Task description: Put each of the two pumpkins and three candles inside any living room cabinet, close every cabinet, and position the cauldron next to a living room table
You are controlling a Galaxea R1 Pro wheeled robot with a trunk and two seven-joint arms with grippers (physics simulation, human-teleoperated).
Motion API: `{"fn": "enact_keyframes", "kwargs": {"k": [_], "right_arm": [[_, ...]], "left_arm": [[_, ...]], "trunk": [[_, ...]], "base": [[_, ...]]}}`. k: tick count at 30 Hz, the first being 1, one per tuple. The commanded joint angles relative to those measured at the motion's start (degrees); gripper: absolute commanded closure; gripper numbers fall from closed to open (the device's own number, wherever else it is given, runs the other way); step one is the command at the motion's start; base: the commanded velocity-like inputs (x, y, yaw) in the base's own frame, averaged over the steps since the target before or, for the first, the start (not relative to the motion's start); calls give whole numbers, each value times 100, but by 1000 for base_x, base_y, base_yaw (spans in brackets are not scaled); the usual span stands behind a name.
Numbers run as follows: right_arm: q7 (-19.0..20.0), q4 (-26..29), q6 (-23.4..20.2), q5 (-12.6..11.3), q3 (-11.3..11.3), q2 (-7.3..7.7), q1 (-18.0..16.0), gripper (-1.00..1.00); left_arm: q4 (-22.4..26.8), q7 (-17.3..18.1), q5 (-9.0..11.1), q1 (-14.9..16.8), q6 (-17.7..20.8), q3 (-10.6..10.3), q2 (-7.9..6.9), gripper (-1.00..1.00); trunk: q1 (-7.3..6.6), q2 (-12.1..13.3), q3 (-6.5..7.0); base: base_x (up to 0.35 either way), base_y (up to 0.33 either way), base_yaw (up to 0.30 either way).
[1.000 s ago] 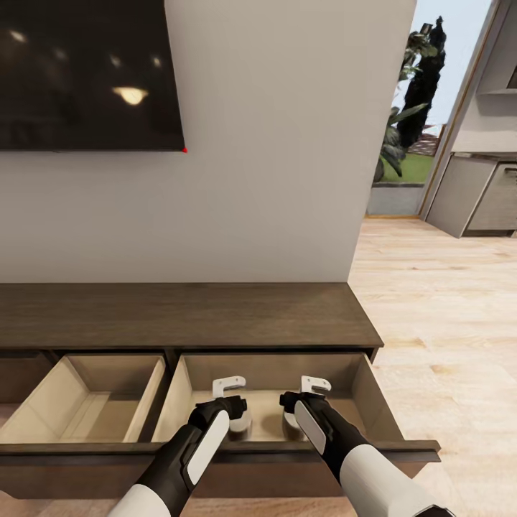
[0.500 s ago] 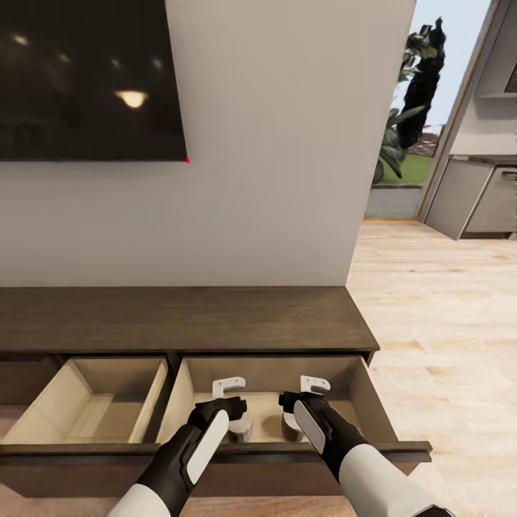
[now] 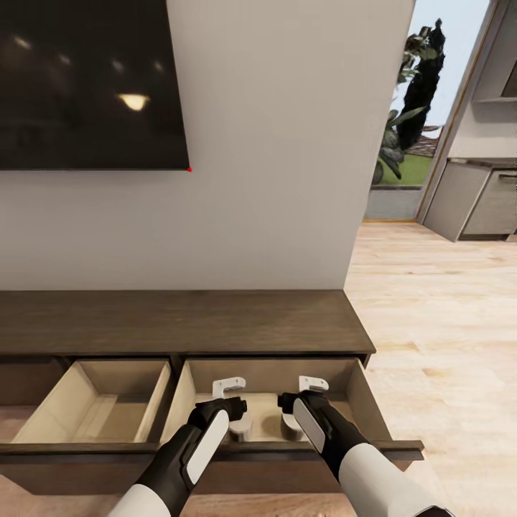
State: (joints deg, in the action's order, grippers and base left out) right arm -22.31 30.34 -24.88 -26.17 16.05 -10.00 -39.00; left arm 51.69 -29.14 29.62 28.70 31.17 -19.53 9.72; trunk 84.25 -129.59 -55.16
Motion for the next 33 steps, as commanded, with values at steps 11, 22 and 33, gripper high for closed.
{"fn": "enact_keyframes", "kwargs": {"k": [11, 22, 33], "right_arm": [[-46, 294, -456, -89, -13, 34, -2, -100], [-45, 383, -783, -107, -29, 57, -2, -100], [-43, 870, -1464, -116, -39, 63, 15, -100]], "left_arm": [[28, -57, 69, 4, 207, 3, -4, -100], [56, -57, 70, 9, 430, 35, -8, -100], [225, -48, 79, 12, 812, 264, -21, -100]], "trunk": [[-246, 440, 192], [-487, 881, 390], [-729, 1322, 587]], "base": [[-42, 0, 0], [0, 0, 0], [-40, 0, 0]]}}
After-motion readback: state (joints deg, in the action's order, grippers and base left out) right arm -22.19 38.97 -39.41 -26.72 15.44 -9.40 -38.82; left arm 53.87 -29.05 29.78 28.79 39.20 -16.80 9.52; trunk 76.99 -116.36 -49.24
